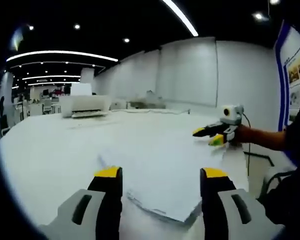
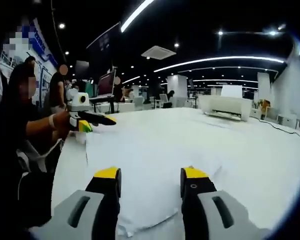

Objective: Organize the stack of printing papers by aligning and flattening the scattered papers on the table

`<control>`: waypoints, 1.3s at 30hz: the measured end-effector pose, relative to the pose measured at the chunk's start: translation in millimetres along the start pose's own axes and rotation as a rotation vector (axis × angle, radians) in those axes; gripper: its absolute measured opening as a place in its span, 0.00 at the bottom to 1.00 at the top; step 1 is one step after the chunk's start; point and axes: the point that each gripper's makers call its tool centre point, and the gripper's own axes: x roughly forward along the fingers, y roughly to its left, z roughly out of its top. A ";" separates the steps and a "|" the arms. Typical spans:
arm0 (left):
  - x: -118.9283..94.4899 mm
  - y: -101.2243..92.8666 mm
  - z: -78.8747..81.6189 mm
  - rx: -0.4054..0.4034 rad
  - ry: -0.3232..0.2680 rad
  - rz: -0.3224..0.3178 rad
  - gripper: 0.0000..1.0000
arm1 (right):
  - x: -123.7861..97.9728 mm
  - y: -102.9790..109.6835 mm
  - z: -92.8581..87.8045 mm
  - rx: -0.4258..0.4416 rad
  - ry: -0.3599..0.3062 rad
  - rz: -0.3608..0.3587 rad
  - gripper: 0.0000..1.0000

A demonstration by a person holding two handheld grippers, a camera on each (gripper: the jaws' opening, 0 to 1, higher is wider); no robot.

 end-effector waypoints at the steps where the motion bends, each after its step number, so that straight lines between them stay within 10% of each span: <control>1: -9.3 -3.4 1.0 -0.005 -0.004 0.011 0.71 | -9.7 2.3 -0.7 0.009 0.001 -0.009 0.50; 21: -202.7 -73.6 -10.6 -0.035 -0.022 0.275 0.73 | -189.9 67.0 27.3 0.010 -0.087 -0.225 0.51; 39: -308.8 -127.5 -24.3 -0.081 -0.035 0.422 0.73 | -228.0 115.3 -11.5 0.101 -0.031 -0.234 0.54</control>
